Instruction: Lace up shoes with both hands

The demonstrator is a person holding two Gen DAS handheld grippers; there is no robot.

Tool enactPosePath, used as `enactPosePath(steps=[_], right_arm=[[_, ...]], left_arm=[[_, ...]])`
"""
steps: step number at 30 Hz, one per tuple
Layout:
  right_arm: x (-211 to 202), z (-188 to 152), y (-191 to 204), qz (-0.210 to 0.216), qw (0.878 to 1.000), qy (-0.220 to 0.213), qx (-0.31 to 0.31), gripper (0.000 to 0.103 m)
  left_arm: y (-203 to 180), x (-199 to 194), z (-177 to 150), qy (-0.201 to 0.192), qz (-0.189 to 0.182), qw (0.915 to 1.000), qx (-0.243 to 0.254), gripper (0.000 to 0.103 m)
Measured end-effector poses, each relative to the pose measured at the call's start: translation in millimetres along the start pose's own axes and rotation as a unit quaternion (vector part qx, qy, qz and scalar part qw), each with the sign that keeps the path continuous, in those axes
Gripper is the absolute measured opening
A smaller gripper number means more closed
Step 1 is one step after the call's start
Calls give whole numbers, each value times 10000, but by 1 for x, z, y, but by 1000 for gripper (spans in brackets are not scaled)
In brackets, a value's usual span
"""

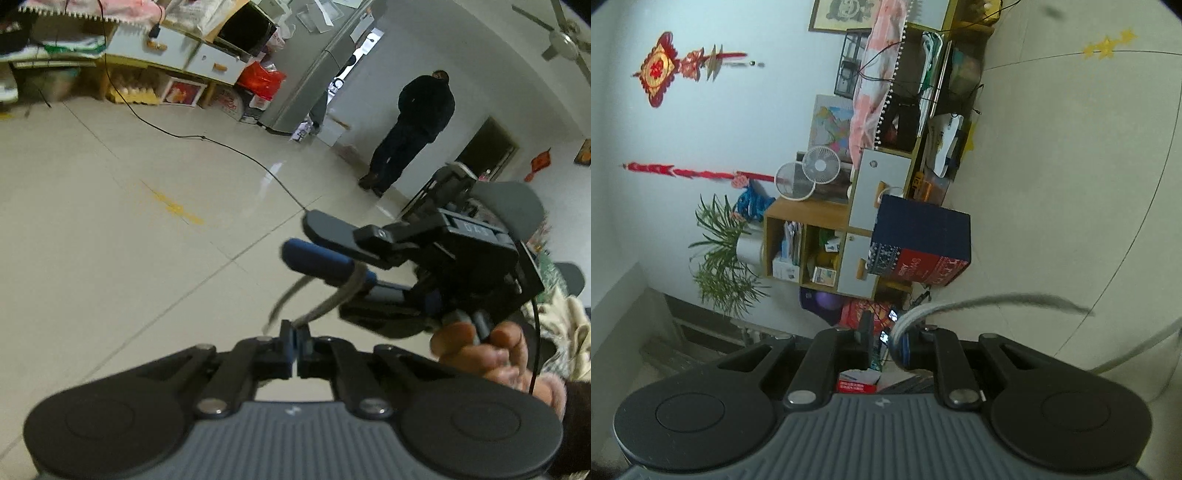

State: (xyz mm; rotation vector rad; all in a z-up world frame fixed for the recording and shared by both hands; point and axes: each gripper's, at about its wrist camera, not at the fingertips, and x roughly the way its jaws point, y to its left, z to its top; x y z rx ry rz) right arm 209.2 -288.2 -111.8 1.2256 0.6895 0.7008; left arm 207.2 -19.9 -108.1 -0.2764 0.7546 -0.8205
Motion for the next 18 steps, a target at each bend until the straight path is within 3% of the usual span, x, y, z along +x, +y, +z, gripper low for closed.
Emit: enactPosePath(steps=[7,11,18], right_arm=[[8,-7,-15,-128,9999,76,59,14],[23,-22,-30,-417,9986,324,42,4],[68,-60,-54,-923,9911,958,24,4]], left_arm=[[17,-34,-20,277,512,9968,551,1],[39,-47,-37,467,798,9948,424,2],[69,-60,-73,840,1242,9885,207,2]])
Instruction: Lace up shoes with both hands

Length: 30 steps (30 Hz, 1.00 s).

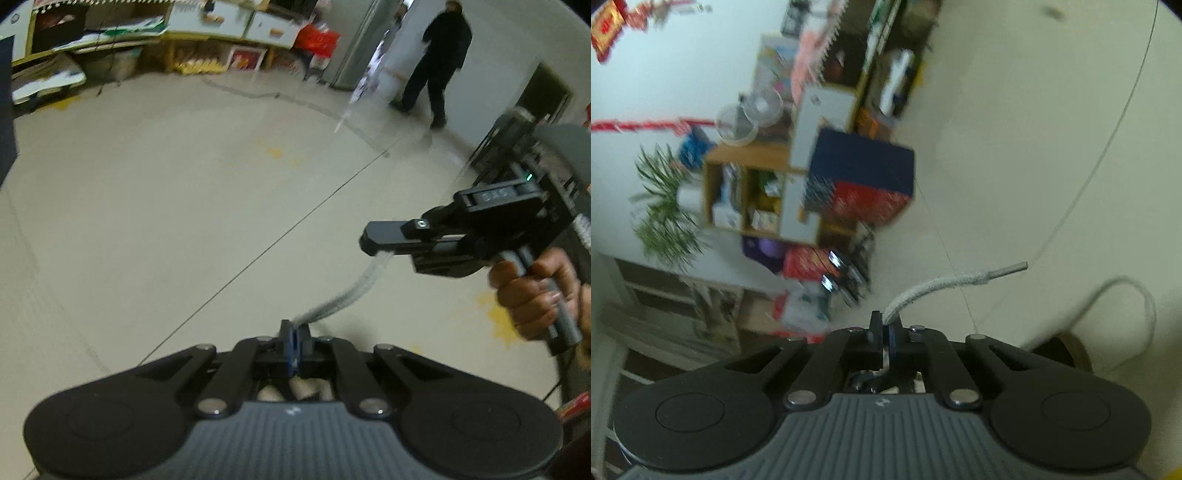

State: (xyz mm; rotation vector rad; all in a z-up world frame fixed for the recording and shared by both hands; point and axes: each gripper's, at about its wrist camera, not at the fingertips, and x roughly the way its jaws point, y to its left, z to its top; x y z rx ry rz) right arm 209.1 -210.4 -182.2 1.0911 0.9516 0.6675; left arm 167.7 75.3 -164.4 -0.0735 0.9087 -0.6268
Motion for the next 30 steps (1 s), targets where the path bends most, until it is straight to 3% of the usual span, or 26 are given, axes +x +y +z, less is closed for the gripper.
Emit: enactPosePath(steps=[3,5,7,10,13,18,20,21,22,28,30], right_arm=[[21,-12,-7,-169,9996,219,13,4],[32,-19,-12,-303,9989,360,8,4],[40,-25,-14,-409,9981,455,-20,4],[47,-30,-14,-509,9974,512,-63,4],[53,-33,-14,-593,9967,548,-117,4],[56,-38,-13,-504,9970,592,-42,4],[56,-39,-13,-489,9969,618,-29,5],[55,-39,-13,-485,9968,629,-19,7],[53,-39,-14,-493,9967,645,10,7],[38,-31,-27,-474,9969,498,371,10],[33,-30,-28,-460,9972,434,405,16]], left_arm=[[13,0,-14,211,136,9996,-140,6],[17,-1,-21,304,162,9992,-208,18],[15,-3,-27,354,90,9991,-195,38],[7,-7,-28,321,-93,9994,-71,47],[-1,-10,-26,259,-228,9994,0,49],[-4,2,-24,365,-438,9982,-168,46],[-2,9,-25,391,-461,9980,-158,29],[-2,12,-24,411,-458,9980,-150,10],[-2,16,-24,431,-455,9979,-143,3],[-7,27,-25,544,-419,9976,-33,3],[-5,28,-27,587,-387,9975,-16,2]])
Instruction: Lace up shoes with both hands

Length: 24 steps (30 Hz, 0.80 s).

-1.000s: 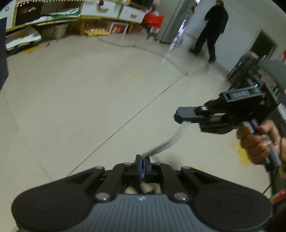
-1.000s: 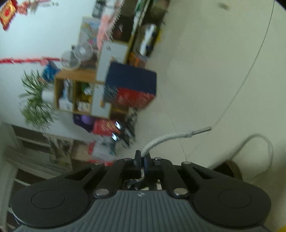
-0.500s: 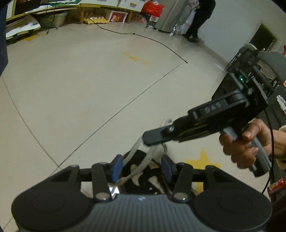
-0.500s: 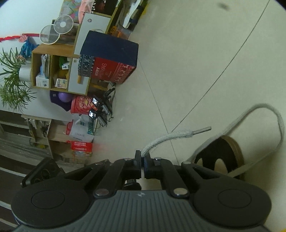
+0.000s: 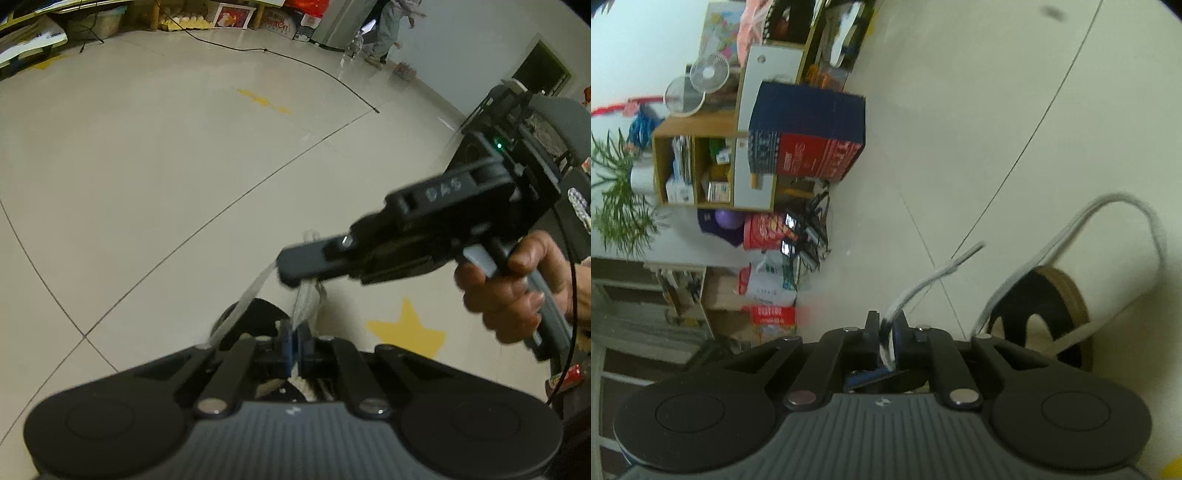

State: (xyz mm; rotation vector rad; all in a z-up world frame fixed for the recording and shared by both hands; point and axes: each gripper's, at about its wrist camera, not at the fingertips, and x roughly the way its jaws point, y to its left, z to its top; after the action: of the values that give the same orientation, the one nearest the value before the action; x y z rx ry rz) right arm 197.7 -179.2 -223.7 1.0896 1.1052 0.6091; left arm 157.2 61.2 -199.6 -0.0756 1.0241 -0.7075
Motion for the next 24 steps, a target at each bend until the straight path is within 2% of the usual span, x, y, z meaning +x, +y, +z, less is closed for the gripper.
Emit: enactPosePath(steps=[2,3,11,13,14,17,18,20,24], right_arm=[[-4,1,-1,15,10000,-57,15,27],[-6,1,-1,23,10000,-86,23,28],[-14,9,-2,-8,9996,-283,72,27],[-15,11,-3,-21,9995,-320,64,23],[-14,11,-3,-30,9994,-328,52,12],[-13,10,-3,-101,9992,-376,-26,3],[-12,10,-2,-127,9991,-391,-57,3],[-10,8,-2,-168,9991,-382,-115,3],[-4,3,-1,-144,9994,-272,-143,3]], left_arm=[[0,3,-1,32,25,10000,-18,3],[0,3,-2,44,29,10000,-33,3],[-8,14,6,100,34,9999,-59,3],[-6,13,4,102,1,9999,-70,3],[-7,13,4,104,-14,9999,-66,3],[-6,14,3,135,-9,9999,-20,3],[-5,13,2,162,-12,9999,-13,3],[-4,12,2,191,3,9998,-29,8],[-2,5,7,11,-1,9999,-103,27]])
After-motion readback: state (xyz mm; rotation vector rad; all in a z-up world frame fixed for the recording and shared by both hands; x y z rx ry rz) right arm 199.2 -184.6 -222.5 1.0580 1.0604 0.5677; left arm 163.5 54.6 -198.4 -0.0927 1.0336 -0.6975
